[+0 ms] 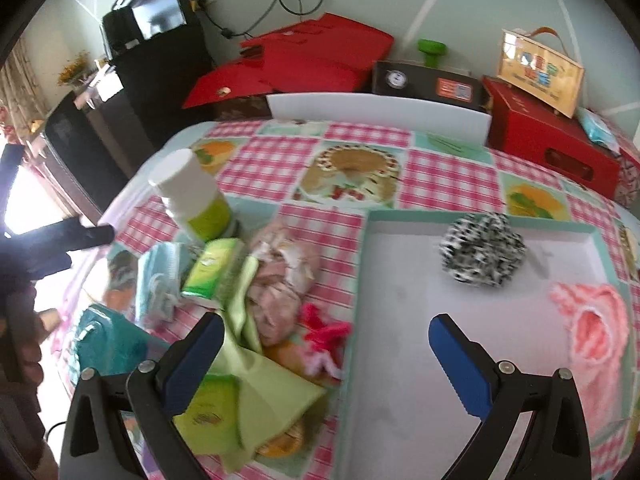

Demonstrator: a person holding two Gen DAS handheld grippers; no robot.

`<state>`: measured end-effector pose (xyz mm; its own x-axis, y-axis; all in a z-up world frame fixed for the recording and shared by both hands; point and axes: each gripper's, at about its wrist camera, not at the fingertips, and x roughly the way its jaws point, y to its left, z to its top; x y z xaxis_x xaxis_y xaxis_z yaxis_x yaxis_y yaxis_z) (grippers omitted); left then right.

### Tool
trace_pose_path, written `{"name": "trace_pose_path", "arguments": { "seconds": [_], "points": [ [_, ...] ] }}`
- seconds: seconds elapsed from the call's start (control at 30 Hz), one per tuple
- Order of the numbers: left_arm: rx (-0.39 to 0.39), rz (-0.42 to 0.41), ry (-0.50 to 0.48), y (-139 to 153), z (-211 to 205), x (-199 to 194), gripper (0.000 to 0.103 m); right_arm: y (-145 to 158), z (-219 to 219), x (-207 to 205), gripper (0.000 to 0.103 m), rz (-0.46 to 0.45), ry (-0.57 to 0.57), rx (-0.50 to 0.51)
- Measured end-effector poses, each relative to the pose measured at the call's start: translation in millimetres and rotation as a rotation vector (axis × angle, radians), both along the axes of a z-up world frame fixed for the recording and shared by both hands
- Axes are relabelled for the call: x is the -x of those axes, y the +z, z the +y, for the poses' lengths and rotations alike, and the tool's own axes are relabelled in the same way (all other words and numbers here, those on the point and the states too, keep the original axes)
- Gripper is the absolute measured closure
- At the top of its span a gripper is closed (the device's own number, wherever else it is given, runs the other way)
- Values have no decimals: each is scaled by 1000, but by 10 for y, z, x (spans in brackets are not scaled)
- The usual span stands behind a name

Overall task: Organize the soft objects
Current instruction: 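Move both tools back over the remaining pile beside the tray, then grasp the blue face mask with the left tool while the right tool reaches the green tissue pack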

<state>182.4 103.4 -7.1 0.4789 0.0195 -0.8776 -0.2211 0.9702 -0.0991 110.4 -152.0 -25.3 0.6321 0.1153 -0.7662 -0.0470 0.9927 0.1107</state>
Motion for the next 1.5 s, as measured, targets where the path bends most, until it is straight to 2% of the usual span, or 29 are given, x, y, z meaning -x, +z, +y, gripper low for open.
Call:
{"name": "trace_pose_path", "arguments": {
  "seconds": [0.27,0.47,0.67,0.83,0.93,1.1,1.3,1.43,1.5],
  "points": [
    [85,45,-53,-155,50,-76,4,-50,225,-92,0,-6,82,-29],
    [144,80,-47,-293,189,-139,4,-108,303,-138,0,21,106,-23],
    [203,119,-44,-473,320,-207,4,-66,323,-274,0,55,131,-105],
    [221,147,-74,-575,315,-264,4,-39,342,-484,0,125,160,-192],
    [248,135,-95,-573,298,-300,4,1,400,-601,0,165,176,-155],
    [251,136,-128,-594,227,-345,4,4,508,-780,0,268,239,-166],
    [246,132,-159,-629,96,-424,4,29,741,-936,0,338,291,-30],
    [239,125,-182,-617,65,-406,5,20,809,-1020,0,391,310,-1],
    [240,119,-203,-612,24,-406,9,12,826,-1047,0,413,313,7]
  ]
}}
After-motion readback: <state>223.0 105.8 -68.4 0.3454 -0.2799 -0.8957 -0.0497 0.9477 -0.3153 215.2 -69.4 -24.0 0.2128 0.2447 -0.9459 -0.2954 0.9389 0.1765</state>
